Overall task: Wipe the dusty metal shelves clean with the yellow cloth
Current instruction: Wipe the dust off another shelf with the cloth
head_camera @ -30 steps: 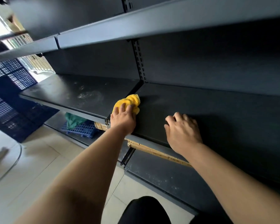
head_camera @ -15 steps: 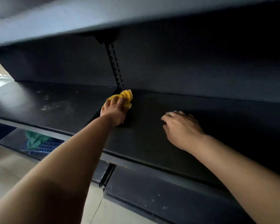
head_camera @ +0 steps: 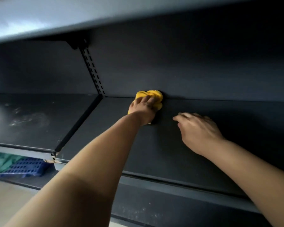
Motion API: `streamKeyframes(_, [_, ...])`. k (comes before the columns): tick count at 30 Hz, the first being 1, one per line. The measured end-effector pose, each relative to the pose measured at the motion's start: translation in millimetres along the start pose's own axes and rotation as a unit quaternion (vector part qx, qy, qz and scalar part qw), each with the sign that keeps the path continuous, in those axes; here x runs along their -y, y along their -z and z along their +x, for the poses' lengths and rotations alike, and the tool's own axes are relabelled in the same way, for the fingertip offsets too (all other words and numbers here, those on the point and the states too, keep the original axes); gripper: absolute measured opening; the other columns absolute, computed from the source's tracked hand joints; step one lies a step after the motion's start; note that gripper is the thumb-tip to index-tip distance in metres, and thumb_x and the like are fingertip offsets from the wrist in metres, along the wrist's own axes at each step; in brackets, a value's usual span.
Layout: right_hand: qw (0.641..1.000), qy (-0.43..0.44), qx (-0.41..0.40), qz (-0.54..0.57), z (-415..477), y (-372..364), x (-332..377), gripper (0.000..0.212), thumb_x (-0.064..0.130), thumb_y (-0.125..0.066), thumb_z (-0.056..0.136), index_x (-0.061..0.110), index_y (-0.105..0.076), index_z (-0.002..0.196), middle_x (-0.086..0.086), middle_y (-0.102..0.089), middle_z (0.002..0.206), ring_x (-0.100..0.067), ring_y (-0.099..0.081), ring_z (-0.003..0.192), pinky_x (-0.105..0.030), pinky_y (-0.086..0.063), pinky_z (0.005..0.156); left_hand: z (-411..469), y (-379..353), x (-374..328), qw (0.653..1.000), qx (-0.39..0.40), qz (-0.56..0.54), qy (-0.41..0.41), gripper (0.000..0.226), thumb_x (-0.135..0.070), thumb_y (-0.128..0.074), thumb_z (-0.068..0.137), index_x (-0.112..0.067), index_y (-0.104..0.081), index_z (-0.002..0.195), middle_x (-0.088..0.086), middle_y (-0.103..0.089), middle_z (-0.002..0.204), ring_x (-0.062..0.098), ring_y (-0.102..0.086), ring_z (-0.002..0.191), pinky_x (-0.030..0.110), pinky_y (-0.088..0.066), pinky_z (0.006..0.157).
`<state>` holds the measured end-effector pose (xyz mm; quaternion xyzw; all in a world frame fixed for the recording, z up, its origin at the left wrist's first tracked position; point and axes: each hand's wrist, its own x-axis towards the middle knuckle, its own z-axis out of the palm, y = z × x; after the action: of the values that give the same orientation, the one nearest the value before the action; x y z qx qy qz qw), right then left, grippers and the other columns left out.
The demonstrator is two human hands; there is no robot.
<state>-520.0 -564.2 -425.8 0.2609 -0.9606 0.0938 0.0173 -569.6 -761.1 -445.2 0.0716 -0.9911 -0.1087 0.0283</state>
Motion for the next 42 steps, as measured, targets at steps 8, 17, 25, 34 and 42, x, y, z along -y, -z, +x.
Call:
streamKeyframes(8, [0.999, -0.024, -0.033, -0.034, -8, 8, -4, 0.035, 0.016, -0.036, 0.098, 0.028, -0.053, 0.126, 0.002, -0.054, 0.123, -0.022, -0.054, 0.111, -0.034, -0.042, 0.083, -56, 4, -13, 0.984, 0.05, -0.063, -0.156, 0.046, -0.035, -0.045, 0.099, -0.039, -0.036, 0.144, -0.009, -0.023, 0.157, 0.02, -0.012, 0.144, 0.033, -0.011, 0.118])
streamKeyframes(17, [0.997, 0.067, -0.021, 0.029, -10, -3, 36, 0.03, 0.026, -0.035, 0.102, 0.025, -0.053, 0.126, 0.004, -0.052, 0.13, -0.02, -0.052, 0.117, -0.036, -0.043, 0.093, -131, 22, 63, 0.999, 0.0, -0.028, -0.017, 0.049, -0.042, -0.041, 0.099, -0.041, -0.028, 0.147, -0.008, -0.019, 0.158, 0.021, -0.012, 0.146, 0.039, -0.014, 0.118])
streamKeyframes(25, [0.996, 0.084, -0.017, 0.038, -18, -2, 47, 0.029, 0.027, -0.039, 0.101, 0.026, -0.052, 0.128, 0.006, -0.053, 0.132, -0.019, -0.05, 0.12, -0.037, -0.041, 0.095, -169, 32, 75, 0.992, -0.083, -0.033, 0.089, 0.056, -0.033, -0.052, 0.097, -0.032, -0.029, 0.148, 0.0, -0.046, 0.145, 0.027, -0.038, 0.135, 0.036, -0.039, 0.096])
streamKeyframes(34, [0.997, 0.056, 0.007, 0.052, -18, 7, 39, 0.036, 0.049, -0.058, 0.09, 0.027, -0.063, 0.118, 0.004, -0.058, 0.119, -0.018, -0.054, 0.11, -0.03, -0.041, 0.076, -166, 45, 23, 0.958, -0.073, -0.252, 0.118, 0.032, -0.048, -0.071, 0.08, -0.028, -0.066, 0.105, -0.016, -0.061, 0.107, 0.005, -0.058, 0.098, 0.022, -0.047, 0.077])
streamKeyframes(42, [0.991, 0.106, -0.041, 0.071, -18, 6, 64, 0.043, 0.052, -0.066, 0.082, 0.029, -0.064, 0.119, 0.006, -0.062, 0.122, -0.019, -0.054, 0.117, -0.038, -0.041, 0.095, -146, 60, -2, 0.953, -0.137, -0.223, 0.154, 0.018, -0.024, -0.058, 0.092, -0.01, -0.068, 0.089, 0.006, -0.067, 0.094, 0.024, -0.062, 0.088, 0.035, -0.054, 0.077])
